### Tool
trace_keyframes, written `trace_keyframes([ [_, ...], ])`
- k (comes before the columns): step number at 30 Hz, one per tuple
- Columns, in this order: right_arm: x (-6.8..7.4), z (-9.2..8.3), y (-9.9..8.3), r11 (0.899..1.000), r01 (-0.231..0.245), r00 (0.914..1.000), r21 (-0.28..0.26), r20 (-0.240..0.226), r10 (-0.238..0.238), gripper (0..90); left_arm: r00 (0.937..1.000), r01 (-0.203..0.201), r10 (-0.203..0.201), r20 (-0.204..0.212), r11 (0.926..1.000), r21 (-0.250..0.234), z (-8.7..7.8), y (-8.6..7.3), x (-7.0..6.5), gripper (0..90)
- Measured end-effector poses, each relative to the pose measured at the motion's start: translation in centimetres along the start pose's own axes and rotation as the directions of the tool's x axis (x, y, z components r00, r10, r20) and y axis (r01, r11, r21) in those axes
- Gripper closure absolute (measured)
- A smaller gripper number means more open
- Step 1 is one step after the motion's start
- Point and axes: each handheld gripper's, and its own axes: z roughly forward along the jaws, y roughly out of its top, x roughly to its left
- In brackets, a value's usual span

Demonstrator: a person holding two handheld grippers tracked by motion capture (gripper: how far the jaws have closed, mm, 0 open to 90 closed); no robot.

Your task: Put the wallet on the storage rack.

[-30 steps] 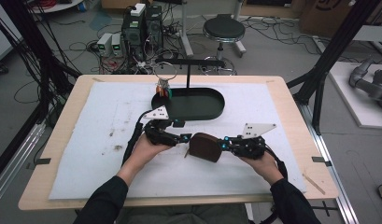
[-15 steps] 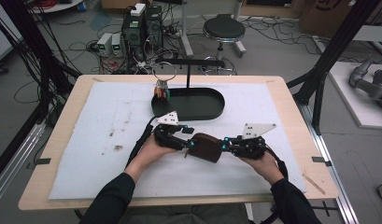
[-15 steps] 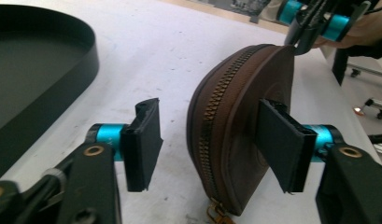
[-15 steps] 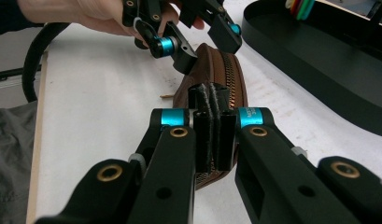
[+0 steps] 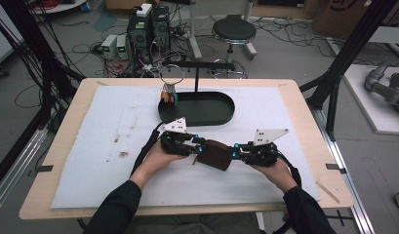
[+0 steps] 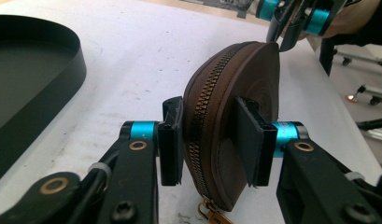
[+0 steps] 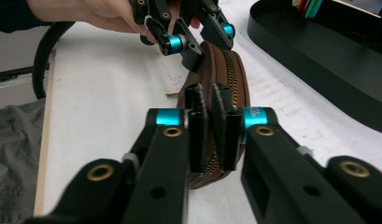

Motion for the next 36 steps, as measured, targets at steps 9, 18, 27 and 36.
trace_keyframes([
  [9,-0.3,-0.4,0.0,0.999,-0.025,0.9997,-0.037,0.006,0.026,62.5,0.9997,-0.023,0.023,-0.002,0.9997,-0.013,-0.4,0.0,-0.5,70.5],
  [18,-1.3,-0.8,-0.5,0.992,-0.115,0.9933,-0.054,-0.005,0.115,36.6,0.9977,-0.054,0.051,-0.045,0.9967,-0.061,-1.1,0.5,-2.0,71.6],
  [27,-1.1,-0.1,-0.5,0.994,-0.107,0.9937,-0.028,-0.037,0.106,34.2,0.9939,-0.06,0.049,-0.098,0.9925,-0.106,-2.7,1.3,-3.5,71.9],
  [36,-0.8,0.9,-0.1,0.993,-0.11,0.992,-0.042,-0.067,0.107,42.7,0.9865,-0.056,0.035,-0.16,0.9896,-0.132,-3.4,1.2,-4.6,71.9],
])
